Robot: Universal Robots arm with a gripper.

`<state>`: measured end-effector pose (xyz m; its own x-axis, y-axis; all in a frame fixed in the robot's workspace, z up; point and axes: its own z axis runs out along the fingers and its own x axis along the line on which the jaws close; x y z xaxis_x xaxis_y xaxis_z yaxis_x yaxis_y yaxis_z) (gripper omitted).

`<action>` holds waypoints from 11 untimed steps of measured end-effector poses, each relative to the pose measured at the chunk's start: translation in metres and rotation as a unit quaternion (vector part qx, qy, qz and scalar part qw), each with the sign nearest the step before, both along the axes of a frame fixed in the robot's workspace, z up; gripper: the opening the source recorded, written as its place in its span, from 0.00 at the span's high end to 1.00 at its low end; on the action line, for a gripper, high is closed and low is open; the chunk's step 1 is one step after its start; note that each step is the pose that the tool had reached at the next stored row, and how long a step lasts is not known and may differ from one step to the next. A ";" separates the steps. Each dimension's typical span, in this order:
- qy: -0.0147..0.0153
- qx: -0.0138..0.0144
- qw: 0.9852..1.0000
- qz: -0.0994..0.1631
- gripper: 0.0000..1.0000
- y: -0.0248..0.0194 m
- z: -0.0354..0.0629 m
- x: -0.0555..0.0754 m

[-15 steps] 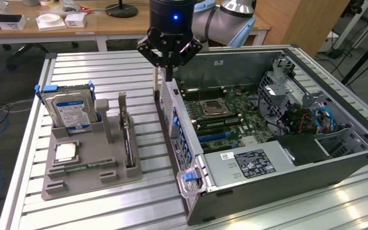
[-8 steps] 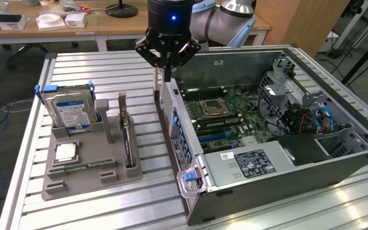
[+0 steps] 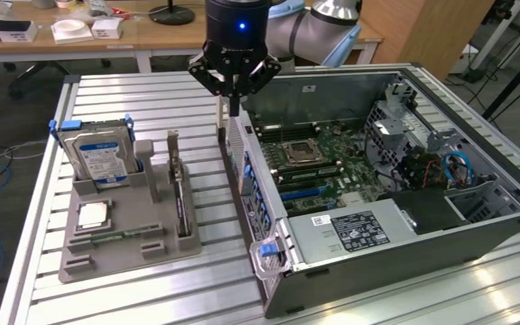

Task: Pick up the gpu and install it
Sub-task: 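Reach for the gpu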

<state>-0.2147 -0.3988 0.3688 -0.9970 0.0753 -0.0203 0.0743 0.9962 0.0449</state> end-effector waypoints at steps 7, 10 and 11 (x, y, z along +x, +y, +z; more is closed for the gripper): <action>0.000 0.000 1.000 0.000 0.89 0.0000 -0.0006 -0.003; 0.000 0.000 1.000 0.000 0.89 0.0000 -0.0009 -0.004; 0.000 0.000 1.000 0.000 0.89 0.0000 -0.0010 -0.005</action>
